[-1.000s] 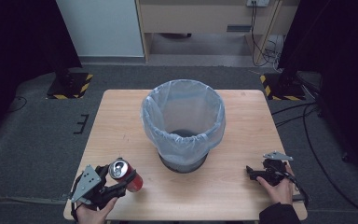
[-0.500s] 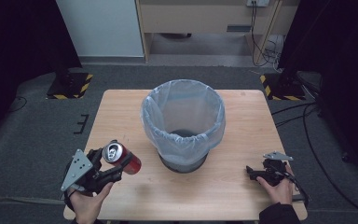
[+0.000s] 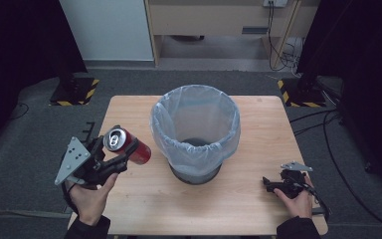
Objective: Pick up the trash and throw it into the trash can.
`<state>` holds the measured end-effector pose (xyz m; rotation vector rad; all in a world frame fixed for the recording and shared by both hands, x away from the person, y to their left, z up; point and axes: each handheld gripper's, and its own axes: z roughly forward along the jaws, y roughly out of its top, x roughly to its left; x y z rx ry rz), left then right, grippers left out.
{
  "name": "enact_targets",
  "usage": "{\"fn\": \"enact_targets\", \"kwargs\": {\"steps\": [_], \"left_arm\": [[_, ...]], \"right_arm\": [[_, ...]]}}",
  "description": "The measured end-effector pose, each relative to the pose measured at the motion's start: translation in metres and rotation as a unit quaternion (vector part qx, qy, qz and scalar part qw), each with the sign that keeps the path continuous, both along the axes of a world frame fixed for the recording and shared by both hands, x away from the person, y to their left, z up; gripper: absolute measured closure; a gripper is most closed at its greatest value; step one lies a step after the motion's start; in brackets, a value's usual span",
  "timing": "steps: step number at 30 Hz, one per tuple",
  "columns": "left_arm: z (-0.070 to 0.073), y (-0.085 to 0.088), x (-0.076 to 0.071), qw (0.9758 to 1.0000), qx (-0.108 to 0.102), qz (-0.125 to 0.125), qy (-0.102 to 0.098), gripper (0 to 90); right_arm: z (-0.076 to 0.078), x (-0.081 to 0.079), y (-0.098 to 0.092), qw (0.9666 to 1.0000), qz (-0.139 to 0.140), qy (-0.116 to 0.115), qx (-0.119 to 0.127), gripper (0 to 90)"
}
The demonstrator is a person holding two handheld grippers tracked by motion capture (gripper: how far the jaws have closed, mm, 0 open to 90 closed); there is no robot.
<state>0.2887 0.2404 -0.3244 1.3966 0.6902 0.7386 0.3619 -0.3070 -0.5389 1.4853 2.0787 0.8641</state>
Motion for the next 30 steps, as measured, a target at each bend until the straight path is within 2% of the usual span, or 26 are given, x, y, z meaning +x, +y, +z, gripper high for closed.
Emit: {"fn": "enact_targets", "kwargs": {"steps": [6,8,21,24,30], "left_arm": [[0.02,-0.005,0.003,0.9994,-0.024,0.0,-0.027,32.9],[0.026,-0.006,0.005,0.9989,-0.023,0.003,-0.041,32.9],[0.052,-0.021,0.015,0.9976,-0.037,0.005,-0.059,32.9],[0.057,-0.028,0.018,0.9967,-0.046,0.003,-0.066,33.0],[0.062,-0.042,0.025,0.9963,-0.043,-0.001,-0.074,32.9]], "right_arm": [[0.0,0.0,0.0,1.0,0.0,0.0,0.0,0.4],[0.0,0.0,0.0,1.0,0.0,0.0,0.0,0.4],[0.0,0.0,0.0,1.0,0.0,0.0,0.0,0.4],[0.0,0.0,0.0,1.0,0.0,0.0,0.0,0.4],[0.0,0.0,0.0,1.0,0.0,0.0,0.0,0.4]]}}
